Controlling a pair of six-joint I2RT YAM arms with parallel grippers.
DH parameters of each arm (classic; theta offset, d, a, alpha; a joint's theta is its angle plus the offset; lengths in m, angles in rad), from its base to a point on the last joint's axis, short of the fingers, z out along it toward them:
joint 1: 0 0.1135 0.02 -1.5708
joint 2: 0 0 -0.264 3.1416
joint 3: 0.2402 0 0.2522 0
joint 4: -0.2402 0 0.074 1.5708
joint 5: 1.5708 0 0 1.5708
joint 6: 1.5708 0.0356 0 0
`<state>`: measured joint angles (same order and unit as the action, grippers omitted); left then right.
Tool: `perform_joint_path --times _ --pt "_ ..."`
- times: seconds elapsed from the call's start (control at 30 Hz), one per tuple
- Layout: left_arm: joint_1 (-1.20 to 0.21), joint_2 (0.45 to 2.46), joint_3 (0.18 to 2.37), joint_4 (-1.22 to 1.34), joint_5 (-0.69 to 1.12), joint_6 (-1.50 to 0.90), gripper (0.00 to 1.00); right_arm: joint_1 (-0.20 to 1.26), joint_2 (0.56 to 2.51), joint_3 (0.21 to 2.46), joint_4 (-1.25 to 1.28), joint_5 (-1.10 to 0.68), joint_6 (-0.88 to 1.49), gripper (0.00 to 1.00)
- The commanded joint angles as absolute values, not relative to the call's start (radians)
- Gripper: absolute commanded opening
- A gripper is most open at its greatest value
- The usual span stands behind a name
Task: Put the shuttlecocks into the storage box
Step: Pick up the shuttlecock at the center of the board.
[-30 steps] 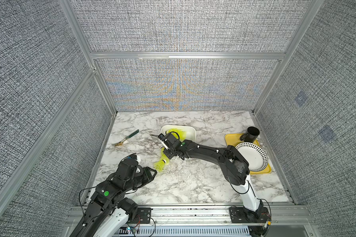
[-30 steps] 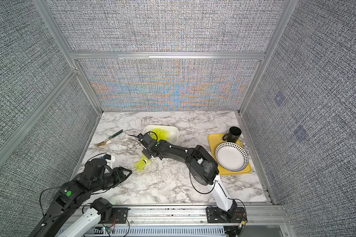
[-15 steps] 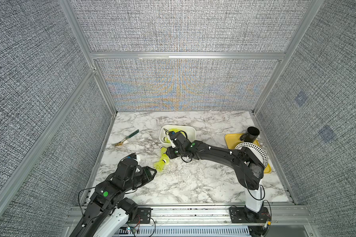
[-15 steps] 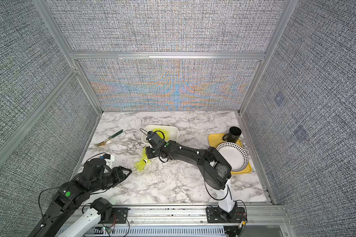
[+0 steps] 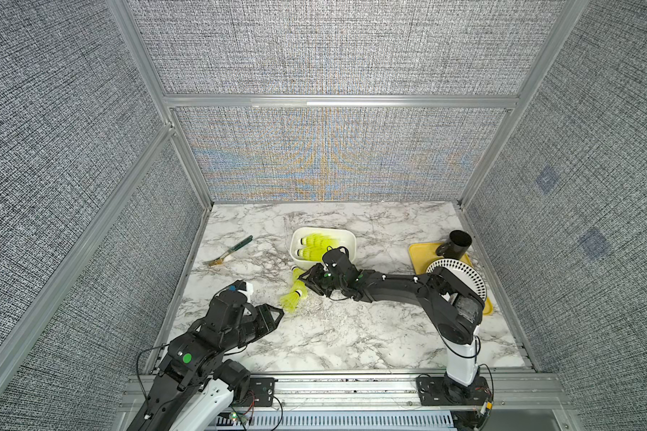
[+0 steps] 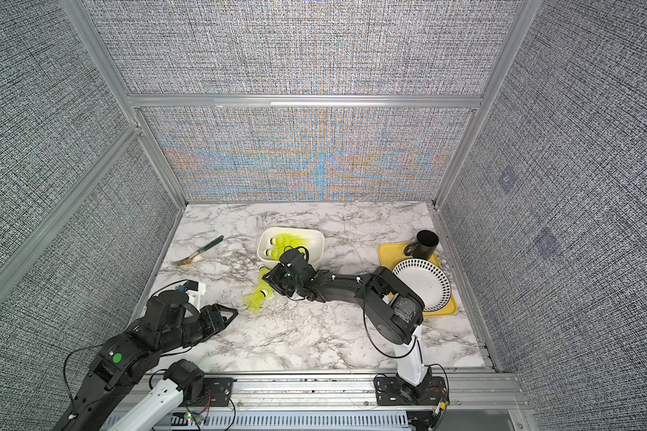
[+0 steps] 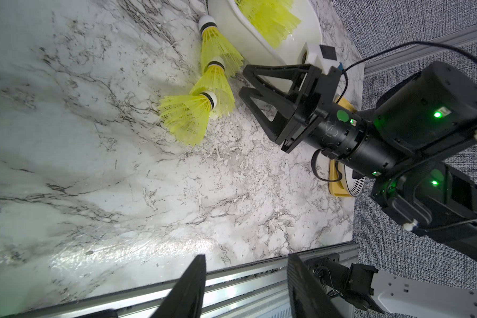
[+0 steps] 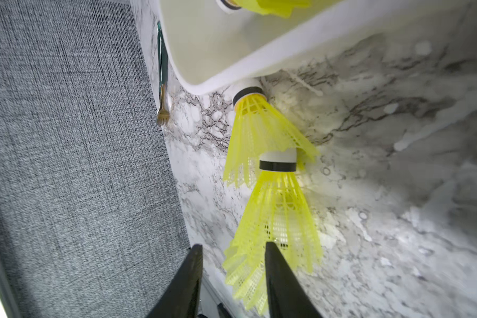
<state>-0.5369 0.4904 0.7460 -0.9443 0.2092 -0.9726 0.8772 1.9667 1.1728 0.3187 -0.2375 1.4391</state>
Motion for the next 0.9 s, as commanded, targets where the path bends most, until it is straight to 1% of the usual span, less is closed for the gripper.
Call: perform_joint_path --times 0.0,0.1,0.33,0.57,0.87 --pt "-0.537 0.487 0.754 -0.956 0.218 -0.953 0.51 0.881 1.985 1.172 0.474 -0.2 1.604 0.39" --pt "-0.537 0.487 0.758 -0.958 0.222 -0.948 0.51 0.881 2.014 1.18 0.517 -0.18 1.652 0.38" --pt "-0.536 0.493 0.769 -0.964 0.233 -0.927 0.51 0.885 2.057 1.218 0.487 -0.147 1.683 0.35" --pt "-0.536 0.496 0.772 -0.962 0.236 -0.919 0.51 0.888 2.079 1.266 0.383 -0.104 1.699 0.33" --pt "-0.537 0.494 0.776 -0.965 0.239 -0.917 0.51 0.905 2.099 1.292 0.314 -0.056 1.735 0.3"
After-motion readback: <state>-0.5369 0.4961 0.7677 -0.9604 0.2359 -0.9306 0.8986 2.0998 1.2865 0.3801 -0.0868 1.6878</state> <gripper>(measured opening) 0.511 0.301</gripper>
